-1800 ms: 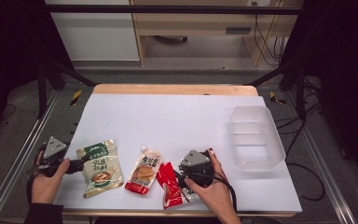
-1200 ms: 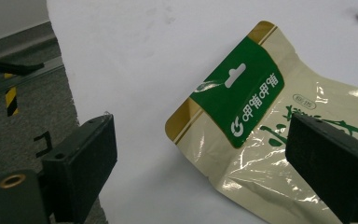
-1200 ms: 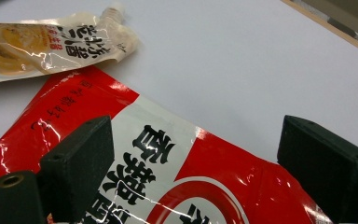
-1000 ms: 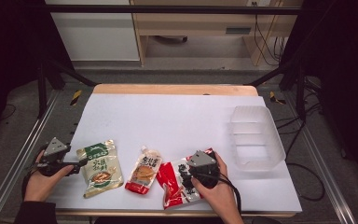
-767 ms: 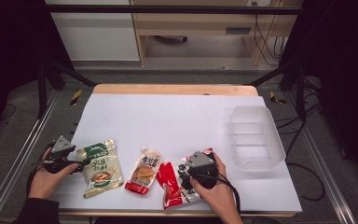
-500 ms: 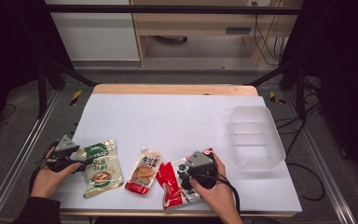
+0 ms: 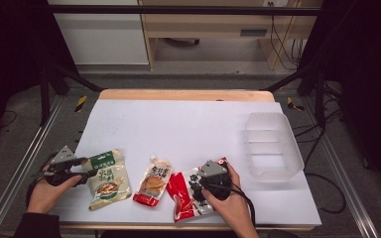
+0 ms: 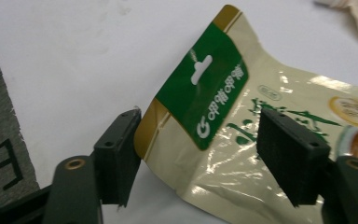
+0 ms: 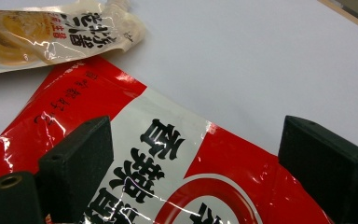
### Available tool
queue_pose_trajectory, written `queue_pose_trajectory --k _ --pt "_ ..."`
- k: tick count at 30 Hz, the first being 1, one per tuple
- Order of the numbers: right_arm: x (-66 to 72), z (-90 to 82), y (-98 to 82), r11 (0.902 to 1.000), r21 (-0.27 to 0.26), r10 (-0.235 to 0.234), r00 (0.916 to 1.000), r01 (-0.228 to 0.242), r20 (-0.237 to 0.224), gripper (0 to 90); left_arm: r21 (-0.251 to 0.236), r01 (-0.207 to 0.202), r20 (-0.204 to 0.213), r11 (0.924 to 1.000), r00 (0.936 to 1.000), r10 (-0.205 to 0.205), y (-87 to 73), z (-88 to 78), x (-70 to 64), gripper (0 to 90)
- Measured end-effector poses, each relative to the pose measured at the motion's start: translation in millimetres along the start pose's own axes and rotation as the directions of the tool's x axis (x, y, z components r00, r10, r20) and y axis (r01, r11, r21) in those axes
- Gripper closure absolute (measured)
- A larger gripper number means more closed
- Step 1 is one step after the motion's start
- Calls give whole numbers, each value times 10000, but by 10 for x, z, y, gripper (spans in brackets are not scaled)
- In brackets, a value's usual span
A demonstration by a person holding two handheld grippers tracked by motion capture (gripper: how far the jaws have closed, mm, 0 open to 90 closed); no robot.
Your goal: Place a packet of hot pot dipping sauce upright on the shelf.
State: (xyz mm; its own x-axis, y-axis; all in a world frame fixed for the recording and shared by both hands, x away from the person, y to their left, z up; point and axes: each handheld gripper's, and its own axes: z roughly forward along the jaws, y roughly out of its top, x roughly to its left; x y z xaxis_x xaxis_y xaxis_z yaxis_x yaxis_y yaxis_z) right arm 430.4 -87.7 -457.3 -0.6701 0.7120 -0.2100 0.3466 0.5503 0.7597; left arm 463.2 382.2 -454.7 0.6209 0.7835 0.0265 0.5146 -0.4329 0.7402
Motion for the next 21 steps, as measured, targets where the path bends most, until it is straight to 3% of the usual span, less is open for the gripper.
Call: queue_pose_trajectory --k 4,8,13,18,21 --pt "-19 -2 -3 10000 3 34 10000 -34 7 106 -18 -151 343 9999 9993 152 -27 -71 -45 390" --pt "-32 -4 -13 10000 81 27 10000 -27 57 106 570 -420 737 9975 9966 378 -73 -39 -73 406" --pt "-32 4 -14 9999 80 63 10000 -64 21 106 691 -623 834 9957 9949 565 -53 26 -68 437" --pt "-31 15 -16 9999 107 63 10000 -63 -9 105 707 -531 753 9961 9960 477 -43 74 -44 498" --pt "-19 26 -18 9998 169 42 10000 -42 -21 105 830 -501 507 9953 9977 460 -32 91 -19 608"
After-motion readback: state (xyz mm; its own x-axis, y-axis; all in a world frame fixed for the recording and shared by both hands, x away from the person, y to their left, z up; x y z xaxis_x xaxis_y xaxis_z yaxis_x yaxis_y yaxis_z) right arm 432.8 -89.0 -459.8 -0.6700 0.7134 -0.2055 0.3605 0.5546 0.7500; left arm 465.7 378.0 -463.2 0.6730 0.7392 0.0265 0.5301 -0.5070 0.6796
